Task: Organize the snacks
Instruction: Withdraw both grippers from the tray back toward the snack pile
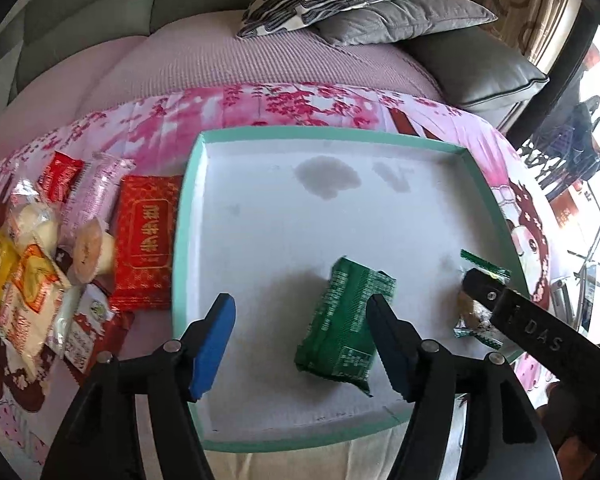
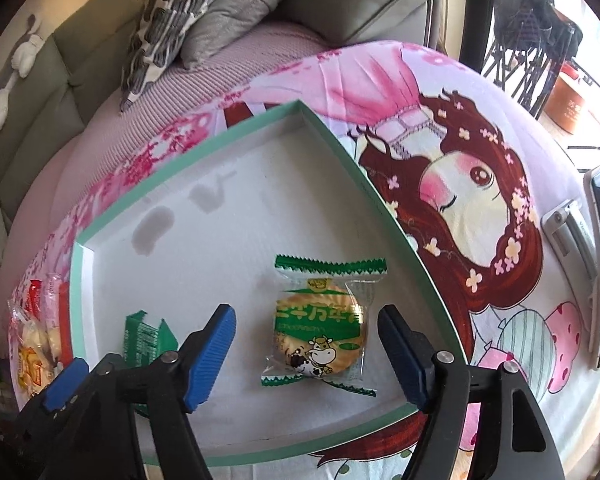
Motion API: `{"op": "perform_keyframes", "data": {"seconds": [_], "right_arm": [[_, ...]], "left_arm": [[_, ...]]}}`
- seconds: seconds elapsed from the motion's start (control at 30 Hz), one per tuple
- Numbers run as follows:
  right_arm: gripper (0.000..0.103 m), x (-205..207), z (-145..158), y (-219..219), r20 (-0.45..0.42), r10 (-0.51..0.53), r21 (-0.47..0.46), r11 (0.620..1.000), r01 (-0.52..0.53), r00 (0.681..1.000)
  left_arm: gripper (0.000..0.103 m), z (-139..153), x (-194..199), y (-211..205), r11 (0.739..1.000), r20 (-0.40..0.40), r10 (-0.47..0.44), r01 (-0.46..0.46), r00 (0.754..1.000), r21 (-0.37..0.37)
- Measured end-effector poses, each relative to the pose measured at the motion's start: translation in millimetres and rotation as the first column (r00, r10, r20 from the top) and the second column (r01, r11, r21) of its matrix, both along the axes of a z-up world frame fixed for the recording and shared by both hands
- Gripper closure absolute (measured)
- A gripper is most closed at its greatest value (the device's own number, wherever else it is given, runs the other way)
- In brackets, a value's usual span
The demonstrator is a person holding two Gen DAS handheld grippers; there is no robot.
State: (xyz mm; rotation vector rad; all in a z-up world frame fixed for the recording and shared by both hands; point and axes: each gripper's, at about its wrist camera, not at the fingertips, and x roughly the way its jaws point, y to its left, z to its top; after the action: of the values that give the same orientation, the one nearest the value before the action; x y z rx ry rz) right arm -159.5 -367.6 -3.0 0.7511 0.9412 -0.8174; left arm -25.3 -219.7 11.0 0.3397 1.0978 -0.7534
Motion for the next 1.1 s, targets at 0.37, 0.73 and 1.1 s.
{"op": "perform_keyframes", "data": {"seconds": [0.37, 0.73, 1.1], "right_arm": [[0.012, 2, 1, 3, -0.022, 0.022, -0.031, 0.999, -0.022, 1.0], [0.0, 6, 5, 8, 0.002, 0.065, -0.066, 0.996, -0.064, 0.998], [0.0, 21, 17, 22, 0.006, 0.149, -0.116, 0.982, -0.147, 0.989]], "left_arm": [[0.033, -2, 26, 24, 0.98, 0.079, 0.17, -0.177, 0.982, 0.088], [0.033, -8, 42, 39, 0.948, 0.063, 0.286, -0.292, 0.956, 0.13], [0.033, 2, 53, 64, 0.928, 0.061, 0.36, -0.364, 0.931, 0.079]]}}
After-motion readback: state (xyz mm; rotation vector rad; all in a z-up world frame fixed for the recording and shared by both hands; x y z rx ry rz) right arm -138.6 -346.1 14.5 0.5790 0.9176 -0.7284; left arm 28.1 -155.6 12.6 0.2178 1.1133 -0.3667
